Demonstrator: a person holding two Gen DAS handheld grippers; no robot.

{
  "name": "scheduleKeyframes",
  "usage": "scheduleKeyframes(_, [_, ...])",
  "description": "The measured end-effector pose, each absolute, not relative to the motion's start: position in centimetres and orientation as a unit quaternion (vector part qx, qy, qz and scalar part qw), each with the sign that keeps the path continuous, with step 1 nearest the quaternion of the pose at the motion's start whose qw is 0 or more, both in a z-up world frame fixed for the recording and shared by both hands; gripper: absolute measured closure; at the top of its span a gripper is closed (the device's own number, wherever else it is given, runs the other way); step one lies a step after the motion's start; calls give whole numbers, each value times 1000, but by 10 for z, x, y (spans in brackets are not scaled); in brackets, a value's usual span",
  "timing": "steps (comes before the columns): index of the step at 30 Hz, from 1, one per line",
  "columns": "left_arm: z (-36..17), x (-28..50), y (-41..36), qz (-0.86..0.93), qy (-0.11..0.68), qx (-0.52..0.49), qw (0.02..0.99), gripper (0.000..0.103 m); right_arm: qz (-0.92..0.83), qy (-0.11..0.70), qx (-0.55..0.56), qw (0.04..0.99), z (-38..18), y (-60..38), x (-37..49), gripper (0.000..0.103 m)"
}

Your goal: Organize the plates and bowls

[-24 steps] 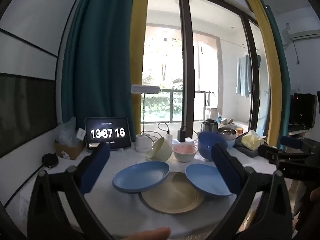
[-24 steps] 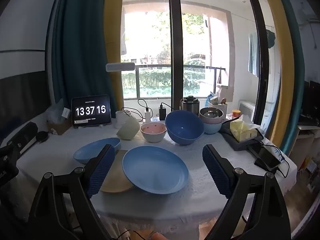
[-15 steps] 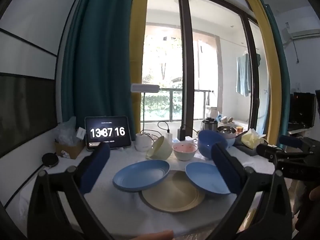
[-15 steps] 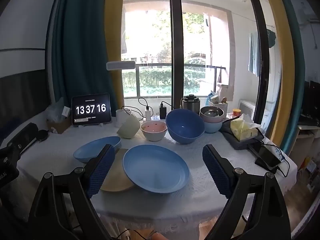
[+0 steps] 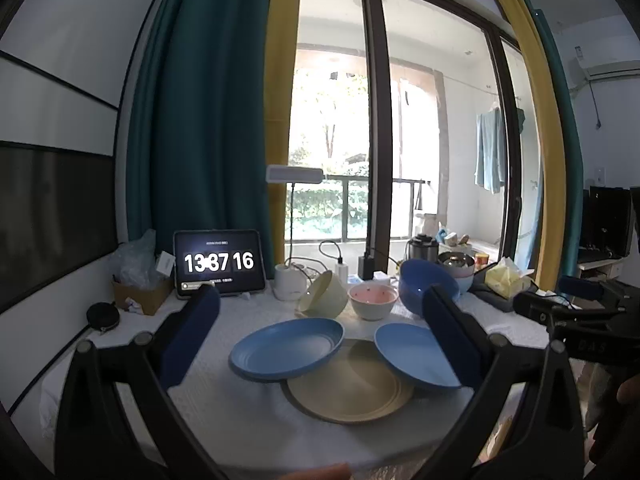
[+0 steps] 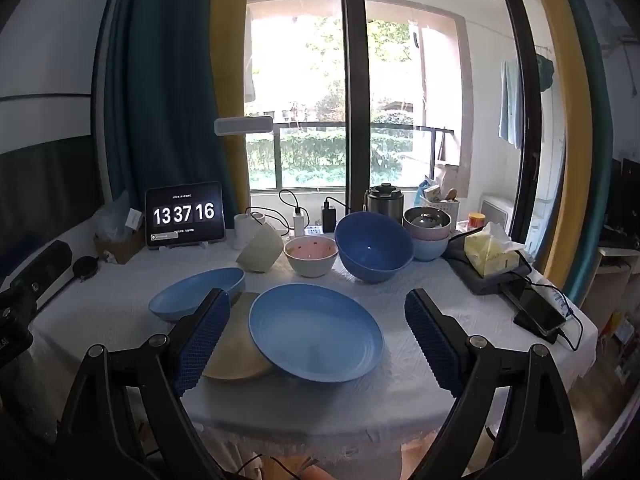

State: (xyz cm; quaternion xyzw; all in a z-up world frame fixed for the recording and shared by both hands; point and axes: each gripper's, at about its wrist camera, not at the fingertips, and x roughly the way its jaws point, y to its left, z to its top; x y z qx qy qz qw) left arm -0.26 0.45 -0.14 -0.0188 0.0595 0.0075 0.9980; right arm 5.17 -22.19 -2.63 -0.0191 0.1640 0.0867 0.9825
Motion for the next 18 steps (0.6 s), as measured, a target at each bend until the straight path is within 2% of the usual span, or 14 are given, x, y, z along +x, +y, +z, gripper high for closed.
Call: scheduleKeyframes(18, [-4,0,0,12,65,-12,998,1,84,169,-13,982,-29,-223,53,11])
